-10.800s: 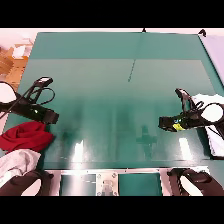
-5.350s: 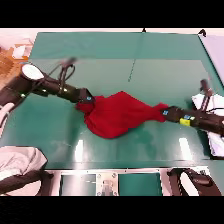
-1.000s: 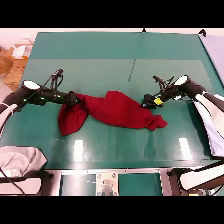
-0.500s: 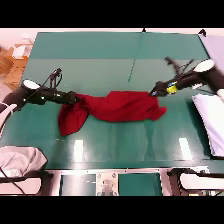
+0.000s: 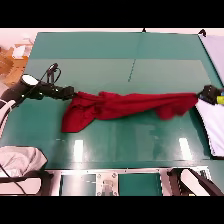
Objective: Fold the shirts.
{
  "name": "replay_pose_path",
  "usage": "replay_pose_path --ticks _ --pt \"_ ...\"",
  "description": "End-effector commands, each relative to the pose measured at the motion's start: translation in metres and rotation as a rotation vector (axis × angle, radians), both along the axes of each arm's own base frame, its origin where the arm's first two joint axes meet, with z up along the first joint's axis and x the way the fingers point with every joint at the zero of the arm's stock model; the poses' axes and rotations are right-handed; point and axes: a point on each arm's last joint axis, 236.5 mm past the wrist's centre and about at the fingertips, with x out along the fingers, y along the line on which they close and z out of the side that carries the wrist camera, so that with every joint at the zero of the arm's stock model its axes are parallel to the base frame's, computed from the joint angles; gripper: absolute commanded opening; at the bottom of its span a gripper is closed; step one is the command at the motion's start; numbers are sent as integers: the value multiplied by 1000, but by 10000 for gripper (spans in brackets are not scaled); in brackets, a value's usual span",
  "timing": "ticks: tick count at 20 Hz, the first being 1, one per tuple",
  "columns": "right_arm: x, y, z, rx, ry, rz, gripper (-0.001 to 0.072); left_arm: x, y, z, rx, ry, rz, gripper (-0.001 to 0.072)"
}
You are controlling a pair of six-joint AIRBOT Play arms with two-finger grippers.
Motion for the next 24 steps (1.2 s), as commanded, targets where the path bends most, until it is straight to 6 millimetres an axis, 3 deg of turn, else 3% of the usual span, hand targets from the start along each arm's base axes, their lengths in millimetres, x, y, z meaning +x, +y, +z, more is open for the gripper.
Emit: replay_pose_path --ticks 1,4,6,9,11,14,17,20,24 --pt "-28 -29 -63 27 45 -222 14 21 5 10 -24 -48 88 21" --pt "-31 -9 -102 138 52 -272 14 28 6 14 -36 -70 119 26" --pt "-26 -5 -104 158 33 -259 14 25 5 24 -37 -60 75 720" --pt "-24 -6 -100 159 22 -260 14 6 20 61 -87 13 -36 710" --pt "-22 -5 -99 164 17 -260 14 -29 39 59 -88 158 -85 710" --pt "-18 -1 -95 170 -10 -234 14 -108 73 4 56 486 -124 709" --pt "-17 -1 -95 173 -13 -232 14 -163 64 -37 29 659 -136 710" --pt "-17 0 -95 173 -13 -232 14 -181 59 -66 18 692 -88 710" --pt "-17 0 -95 175 -12 -232 14 -172 40 -76 -73 643 -18 708"
